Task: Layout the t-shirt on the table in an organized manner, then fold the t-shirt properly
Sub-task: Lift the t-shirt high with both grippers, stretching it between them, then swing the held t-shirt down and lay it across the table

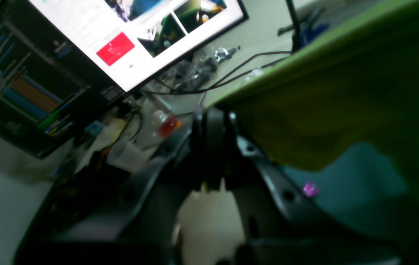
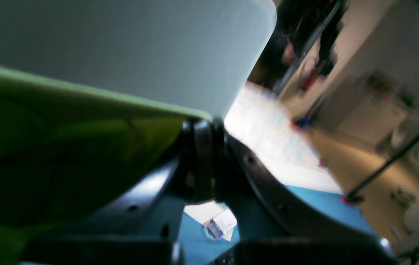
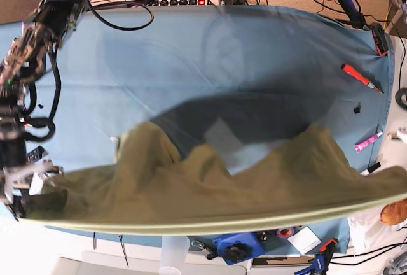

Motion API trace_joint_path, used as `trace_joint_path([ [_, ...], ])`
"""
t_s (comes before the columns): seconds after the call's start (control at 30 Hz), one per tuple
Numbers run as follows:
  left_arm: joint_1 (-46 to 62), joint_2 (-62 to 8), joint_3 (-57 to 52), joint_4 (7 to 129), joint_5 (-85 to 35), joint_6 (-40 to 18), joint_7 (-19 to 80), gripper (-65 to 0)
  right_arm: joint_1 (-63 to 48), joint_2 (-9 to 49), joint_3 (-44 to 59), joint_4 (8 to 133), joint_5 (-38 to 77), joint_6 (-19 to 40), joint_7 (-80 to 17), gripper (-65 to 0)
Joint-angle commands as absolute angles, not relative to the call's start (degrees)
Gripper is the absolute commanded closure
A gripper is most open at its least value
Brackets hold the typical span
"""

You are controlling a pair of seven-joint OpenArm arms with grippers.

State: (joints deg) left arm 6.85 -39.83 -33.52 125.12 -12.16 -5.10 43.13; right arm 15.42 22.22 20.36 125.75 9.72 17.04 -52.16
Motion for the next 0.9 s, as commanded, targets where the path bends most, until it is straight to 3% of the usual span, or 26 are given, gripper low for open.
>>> trace_joint_path([
  [0.0, 7.9, -41.4, -36.4, 125.8, -7.0, -1.5, 45.1, 0.0, 15.2, 23.5, 22.9, 127.3, 6.3, 13.6, -52.2, 0.0],
  [0.53, 29.8, -38.0, -55.4, 135.0, -6.5, -1.3, 45.1, 0.0, -8.1, 23.3, 41.1, 135.0, 10.8, 13.5, -51.9, 0.0],
  [0.87, 31.9, -36.2, -58.3, 135.0, -14.0, -4.5, 42.0, 0.0, -9.8, 23.4, 47.3, 135.0, 18.1, 17.5, -51.4, 0.0],
])
